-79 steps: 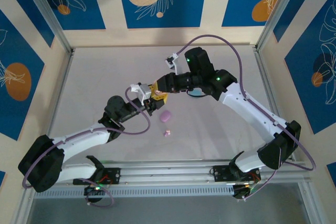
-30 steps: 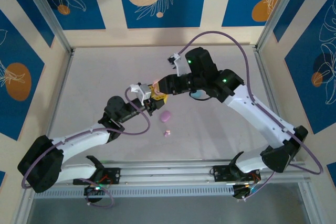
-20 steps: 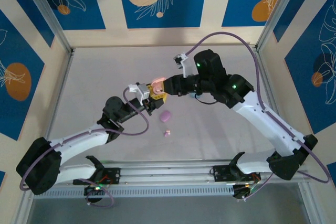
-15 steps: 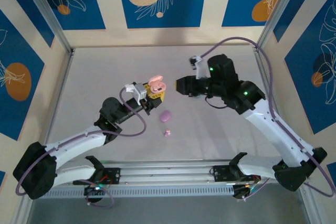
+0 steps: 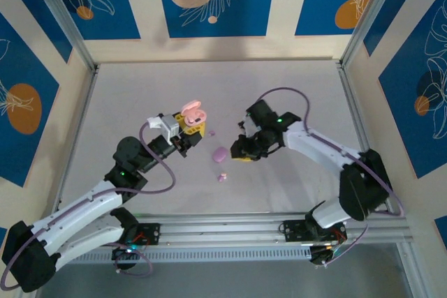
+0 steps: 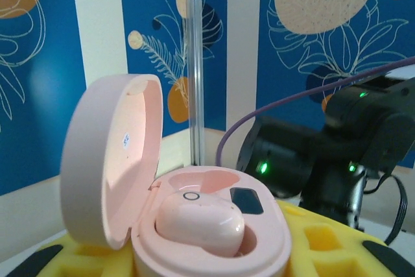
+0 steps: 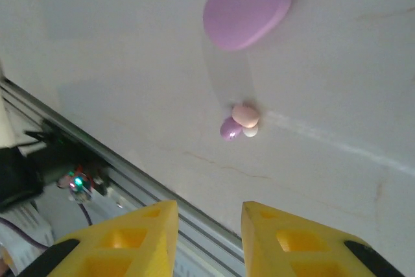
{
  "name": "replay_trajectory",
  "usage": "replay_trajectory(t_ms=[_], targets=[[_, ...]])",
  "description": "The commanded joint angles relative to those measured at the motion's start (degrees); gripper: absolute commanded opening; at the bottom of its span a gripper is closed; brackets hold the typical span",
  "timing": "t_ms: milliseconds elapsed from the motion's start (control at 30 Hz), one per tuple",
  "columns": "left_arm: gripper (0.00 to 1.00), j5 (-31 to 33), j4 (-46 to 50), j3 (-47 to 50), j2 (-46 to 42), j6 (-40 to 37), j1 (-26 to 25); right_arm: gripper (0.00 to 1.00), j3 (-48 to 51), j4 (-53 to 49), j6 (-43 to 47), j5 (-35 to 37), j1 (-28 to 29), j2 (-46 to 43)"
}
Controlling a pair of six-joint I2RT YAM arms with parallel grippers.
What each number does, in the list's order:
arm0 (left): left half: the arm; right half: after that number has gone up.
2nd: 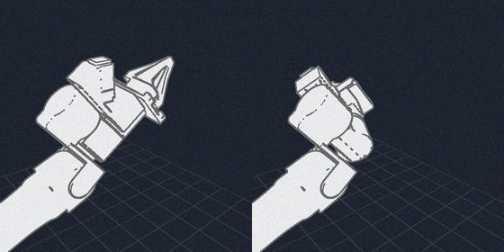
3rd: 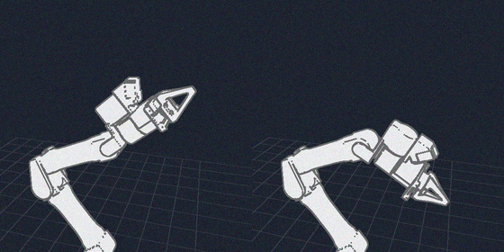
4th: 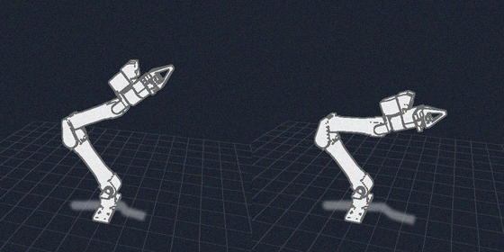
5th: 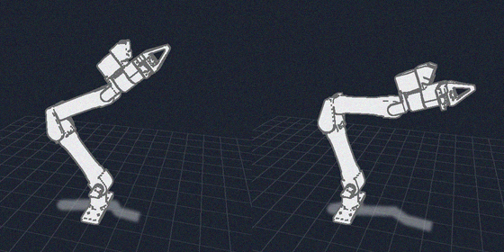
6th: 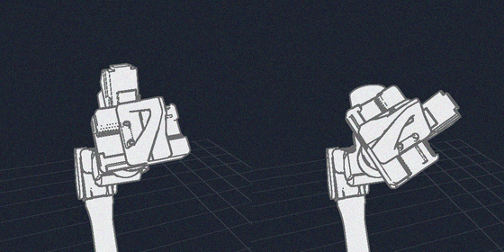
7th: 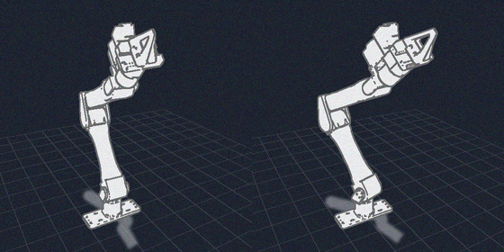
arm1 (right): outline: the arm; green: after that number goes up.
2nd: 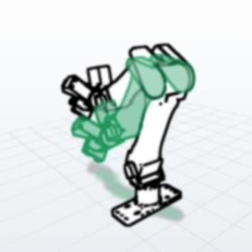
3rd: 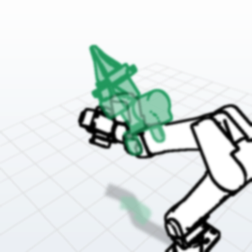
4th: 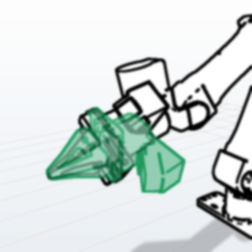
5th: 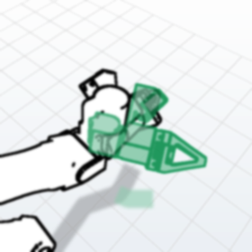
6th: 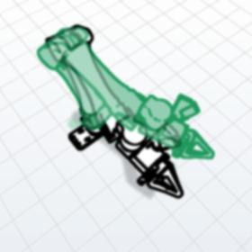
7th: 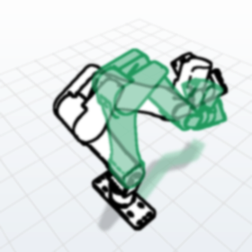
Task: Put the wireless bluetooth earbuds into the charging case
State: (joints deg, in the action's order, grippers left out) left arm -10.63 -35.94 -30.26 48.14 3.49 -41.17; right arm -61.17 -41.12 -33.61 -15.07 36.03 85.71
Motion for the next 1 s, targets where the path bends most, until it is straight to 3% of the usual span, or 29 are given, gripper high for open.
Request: replay_trajectory(t_ms=[0, 200, 967], targets=[[0.22, 0.57, 2.10, -1.01, -0.94, -1.16, -0.61, 0.33, -1.78, -0.54, 4.60, 0.27, 3.20, 5.28], [0.22, 0.79, 2.59, -0.81, -1.82, -1.06, -0.58, 0.33, -4.94, -2.99, 10.79, 6.64, 6.74, 12.87], [0.23, 1.42, 2.40, -0.79, -0.95, -1.38, -0.56, 0.35, -10.99, -1.58, 18.02, 3.76, 6.62, 23.49]])
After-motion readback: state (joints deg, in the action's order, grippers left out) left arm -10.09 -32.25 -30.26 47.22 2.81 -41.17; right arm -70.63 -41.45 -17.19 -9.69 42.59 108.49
